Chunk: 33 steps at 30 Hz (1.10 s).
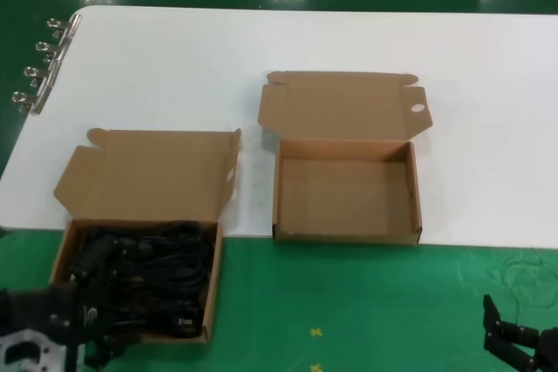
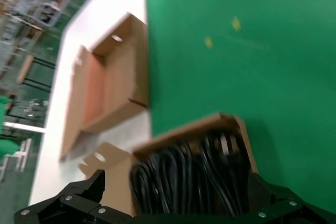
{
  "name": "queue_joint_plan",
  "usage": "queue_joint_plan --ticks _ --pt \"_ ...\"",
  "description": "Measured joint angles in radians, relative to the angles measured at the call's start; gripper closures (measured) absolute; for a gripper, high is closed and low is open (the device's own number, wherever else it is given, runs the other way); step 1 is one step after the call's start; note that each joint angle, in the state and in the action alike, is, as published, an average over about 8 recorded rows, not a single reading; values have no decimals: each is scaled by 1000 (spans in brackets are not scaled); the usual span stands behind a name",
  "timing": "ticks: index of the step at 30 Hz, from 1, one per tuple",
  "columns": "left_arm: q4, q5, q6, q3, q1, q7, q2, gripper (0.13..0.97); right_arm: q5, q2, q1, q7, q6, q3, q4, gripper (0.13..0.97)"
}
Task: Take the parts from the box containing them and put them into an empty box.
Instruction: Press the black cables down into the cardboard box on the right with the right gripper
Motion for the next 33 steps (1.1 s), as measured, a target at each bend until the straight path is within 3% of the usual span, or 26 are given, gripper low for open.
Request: queue_joint_plan --ticks 5,12,23,33 --pt "157 109 -11 90 -150 8 35 132 0 0 0 0 0 0 0 174" --pt "309 223 -37 177 -303 -68 89 132 0 0 0 0 0 0 0 149" --pt "357 302 -19 252 -401 -203 125 171 0 0 0 0 0 0 0 129" --pt "457 329 -23 284 -476 -172 151 302 0 0 0 0 0 0 0 129"
